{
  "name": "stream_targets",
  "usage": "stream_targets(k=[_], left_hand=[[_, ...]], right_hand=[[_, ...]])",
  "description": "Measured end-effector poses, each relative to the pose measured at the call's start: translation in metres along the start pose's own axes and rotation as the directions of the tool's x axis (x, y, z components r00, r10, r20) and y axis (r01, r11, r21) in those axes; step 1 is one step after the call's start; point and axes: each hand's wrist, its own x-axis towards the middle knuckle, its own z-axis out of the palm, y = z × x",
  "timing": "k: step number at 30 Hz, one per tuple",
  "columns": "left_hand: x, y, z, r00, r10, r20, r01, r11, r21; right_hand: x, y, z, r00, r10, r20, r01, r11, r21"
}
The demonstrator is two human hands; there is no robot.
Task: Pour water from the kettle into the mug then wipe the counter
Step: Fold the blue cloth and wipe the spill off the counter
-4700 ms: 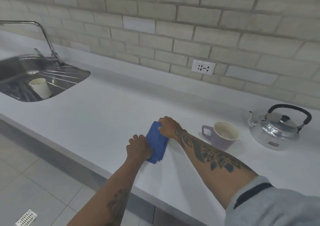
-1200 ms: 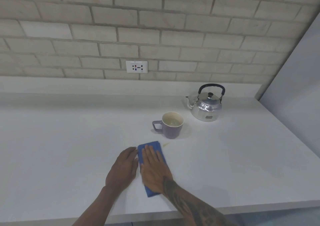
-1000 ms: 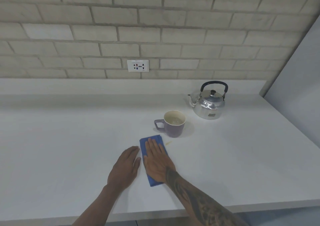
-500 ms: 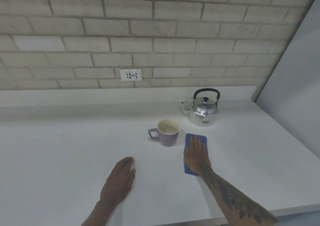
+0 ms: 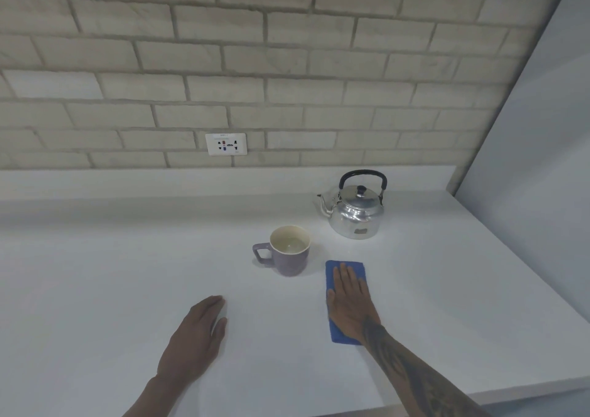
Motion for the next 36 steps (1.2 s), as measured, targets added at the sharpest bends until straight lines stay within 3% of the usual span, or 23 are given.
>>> stream_targets(k=[4, 8, 11, 14, 17, 22, 29, 36], left_hand=[[0.004, 0.016, -0.001, 0.998, -0.065, 0.004, 0.065, 0.998, 0.002], [0.020, 0.080, 0.006, 0.996, -0.076, -0.038, 0.074, 0.996, -0.043], [0.036, 0.146, 0.019, 0.999, -0.026, -0.033, 0.021, 0.989, -0.145], [0.049, 0.198, 0.032, 0.996, -0.055, 0.063, 0.066, 0.980, -0.189], [0.051, 0.227, 0.047, 0.966, -0.131, 0.225, 0.149, 0.987, -0.066], [0.043, 0.241, 0.068, 0.923, -0.241, 0.302, 0.227, 0.971, 0.081], [0.047, 0.239, 0.072, 0.863, -0.348, 0.368, 0.370, 0.929, 0.009], [0.047, 0.237, 0.073, 0.828, -0.403, 0.389, 0.469, 0.879, -0.087]], right_hand=[[0.007, 0.011, -0.016, 0.995, -0.048, 0.090, 0.043, 0.997, 0.057], [0.022, 0.022, -0.053, 0.992, -0.118, -0.037, 0.121, 0.989, 0.083], [0.038, 0.024, -0.073, 0.986, -0.157, -0.050, 0.161, 0.983, 0.085], [0.049, 0.025, -0.078, 0.985, -0.171, -0.013, 0.172, 0.981, 0.093], [0.053, 0.028, -0.075, 0.987, -0.157, 0.047, 0.151, 0.982, 0.114], [0.056, 0.037, -0.065, 0.985, -0.127, 0.119, 0.113, 0.986, 0.121], [0.063, 0.042, -0.053, 0.990, -0.104, 0.097, 0.093, 0.990, 0.108], [0.065, 0.041, -0.051, 0.995, -0.094, 0.029, 0.086, 0.972, 0.219]])
